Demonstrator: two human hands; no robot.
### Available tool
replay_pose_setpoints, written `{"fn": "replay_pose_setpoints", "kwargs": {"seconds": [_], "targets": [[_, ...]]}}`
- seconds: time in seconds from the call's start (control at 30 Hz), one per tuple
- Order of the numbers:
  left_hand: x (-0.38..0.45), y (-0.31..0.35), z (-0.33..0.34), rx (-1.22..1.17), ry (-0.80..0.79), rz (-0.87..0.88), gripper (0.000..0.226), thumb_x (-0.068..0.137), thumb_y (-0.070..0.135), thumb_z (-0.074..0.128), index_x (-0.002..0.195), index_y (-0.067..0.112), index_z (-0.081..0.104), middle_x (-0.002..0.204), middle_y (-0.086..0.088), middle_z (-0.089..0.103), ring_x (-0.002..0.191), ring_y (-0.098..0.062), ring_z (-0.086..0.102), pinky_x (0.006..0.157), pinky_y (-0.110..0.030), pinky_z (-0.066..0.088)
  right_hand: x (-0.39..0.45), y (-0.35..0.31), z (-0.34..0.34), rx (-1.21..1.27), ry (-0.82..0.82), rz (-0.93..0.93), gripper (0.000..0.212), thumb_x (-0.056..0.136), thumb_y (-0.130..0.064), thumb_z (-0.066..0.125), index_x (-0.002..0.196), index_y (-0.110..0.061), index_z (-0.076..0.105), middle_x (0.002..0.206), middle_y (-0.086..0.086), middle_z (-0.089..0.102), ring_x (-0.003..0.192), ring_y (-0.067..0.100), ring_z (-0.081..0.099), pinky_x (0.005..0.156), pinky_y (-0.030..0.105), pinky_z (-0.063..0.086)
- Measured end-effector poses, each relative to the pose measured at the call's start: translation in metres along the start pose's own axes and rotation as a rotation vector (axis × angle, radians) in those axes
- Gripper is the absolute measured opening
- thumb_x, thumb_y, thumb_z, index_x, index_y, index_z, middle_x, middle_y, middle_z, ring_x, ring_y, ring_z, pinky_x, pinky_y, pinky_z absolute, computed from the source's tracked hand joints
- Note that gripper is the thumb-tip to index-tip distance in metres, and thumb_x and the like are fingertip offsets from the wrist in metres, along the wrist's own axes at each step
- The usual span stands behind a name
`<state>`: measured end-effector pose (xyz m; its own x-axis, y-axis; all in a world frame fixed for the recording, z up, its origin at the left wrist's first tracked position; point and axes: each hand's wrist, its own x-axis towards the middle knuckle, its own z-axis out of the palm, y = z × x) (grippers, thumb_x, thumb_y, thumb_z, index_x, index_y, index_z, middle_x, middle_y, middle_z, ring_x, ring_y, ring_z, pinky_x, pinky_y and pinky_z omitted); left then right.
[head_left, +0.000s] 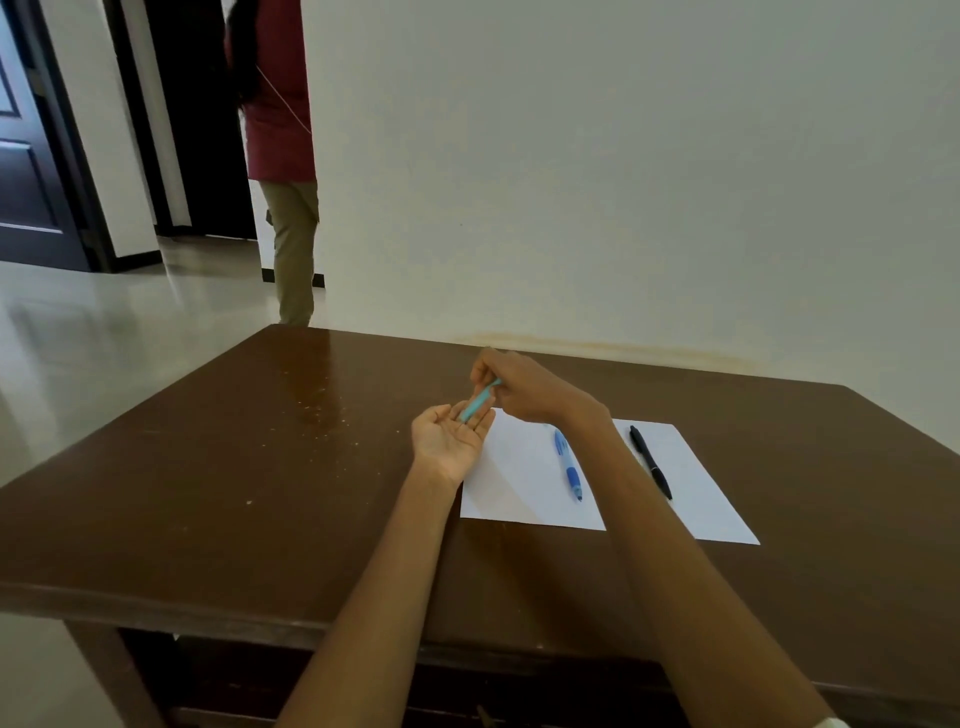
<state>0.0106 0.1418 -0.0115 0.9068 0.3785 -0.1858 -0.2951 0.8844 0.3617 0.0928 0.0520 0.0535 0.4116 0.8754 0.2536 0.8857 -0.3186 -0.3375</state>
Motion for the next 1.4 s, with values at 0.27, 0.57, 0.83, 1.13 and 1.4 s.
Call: {"fn": "replay_pose_setpoints", "kwargs": {"seconds": [0.27,0.57,0.83,1.13,1.4], "targets": [[-0.002,0.002,0.0,-0.03,-0.058,-0.034,0.041,0.094,-0.001,0.024,0.131,-0.01,0.038,0.126,-0.025,0.053,0.123,-0.033,0.049,0.111,-0.04,0.033,-0.004,0.014,0.001,0.057,0.023,0.049,0.019,0.089,-0.001,0.053,0.107,-0.005,0.05,0.096,-0.003,0.052,0.079,0.006,0.048,0.062,0.01,0.038],[0.002,0.002,-0.002,-0.037,-0.102,-0.048,0.054,0.088,-0.013,0.016,0.142,-0.008,0.021,0.14,-0.021,0.044,0.132,-0.033,0.04,0.114,-0.04,0.027,-0.015,0.036,-0.015,0.134,0.095,0.073,0.027,0.087,0.01,0.047,0.111,-0.001,0.049,0.111,0.013,0.06,0.095,0.013,0.054,0.079,0.015,0.045],[0.003,-0.019,0.008,1.168,-0.106,0.152,0.052,0.101,0.009,0.027,0.149,0.012,0.009,0.144,-0.01,0.043,0.134,-0.021,0.039,0.115,-0.036,0.027,-0.027,0.052,-0.026,0.274,0.198,0.125,0.023,0.089,0.009,0.046,0.105,-0.006,0.048,0.109,0.01,0.06,0.1,0.016,0.057,0.073,0.01,0.047],[0.007,-0.029,-0.005,1.956,-0.399,0.136,0.069,0.095,-0.004,0.024,0.147,0.026,-0.01,0.156,0.007,0.018,0.145,-0.018,0.01,0.117,-0.038,0.004,-0.033,0.057,-0.031,0.361,0.223,0.139,0.022,0.09,0.008,0.044,0.105,-0.008,0.047,0.113,0.012,0.061,0.101,0.013,0.055,0.074,0.012,0.046],[0.01,-0.022,-0.001,1.684,-0.294,0.173,0.06,0.097,0.005,0.036,0.149,0.021,0.011,0.155,0.001,0.022,0.144,-0.019,0.018,0.117,-0.042,0.013,-0.034,0.051,-0.021,0.423,0.19,0.145,0.02,0.091,0.007,0.044,0.108,-0.003,0.047,0.109,0.012,0.06,0.099,0.016,0.056,0.075,0.018,0.047]]}}
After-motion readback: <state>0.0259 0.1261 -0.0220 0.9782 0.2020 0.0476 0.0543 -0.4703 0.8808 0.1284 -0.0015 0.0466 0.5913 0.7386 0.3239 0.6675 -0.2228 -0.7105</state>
